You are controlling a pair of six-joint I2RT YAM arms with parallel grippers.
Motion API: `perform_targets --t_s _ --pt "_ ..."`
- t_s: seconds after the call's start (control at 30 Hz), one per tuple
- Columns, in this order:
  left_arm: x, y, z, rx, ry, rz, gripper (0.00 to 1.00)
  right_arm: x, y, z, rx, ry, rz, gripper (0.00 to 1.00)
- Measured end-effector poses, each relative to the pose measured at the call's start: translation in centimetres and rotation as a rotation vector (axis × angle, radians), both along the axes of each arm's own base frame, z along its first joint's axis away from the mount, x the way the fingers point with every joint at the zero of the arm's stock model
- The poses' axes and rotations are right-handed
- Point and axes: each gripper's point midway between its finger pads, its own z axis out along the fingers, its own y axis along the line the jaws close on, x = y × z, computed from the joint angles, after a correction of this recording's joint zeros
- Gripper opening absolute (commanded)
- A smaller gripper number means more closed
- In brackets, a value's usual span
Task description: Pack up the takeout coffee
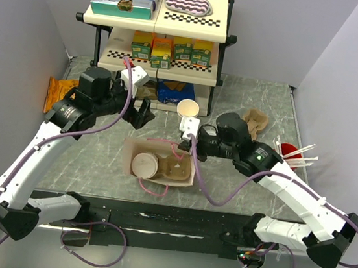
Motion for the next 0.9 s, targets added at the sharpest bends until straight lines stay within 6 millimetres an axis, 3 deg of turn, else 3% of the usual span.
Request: perform_targets --t_s 0.27,0.6,0.9 --pt "-1.4 -0.2 -0.6 -0.013 0.071 -0.026 0.99 1.8 -0.4 -0.3 0.002 0.073 -0.081 0.00" --pt "-5.0 0.3 -0.7 0.020 0.099 -0.130 0.99 2.9 -0.8 -1.1 -0.004 0.144 -0.140 0.00" --pt "-8.2 0.2 1.1 0.056 0.069 -0.296 0.99 4.3 -0.9 -1.4 -0.002 0.191 -0.194 0.00"
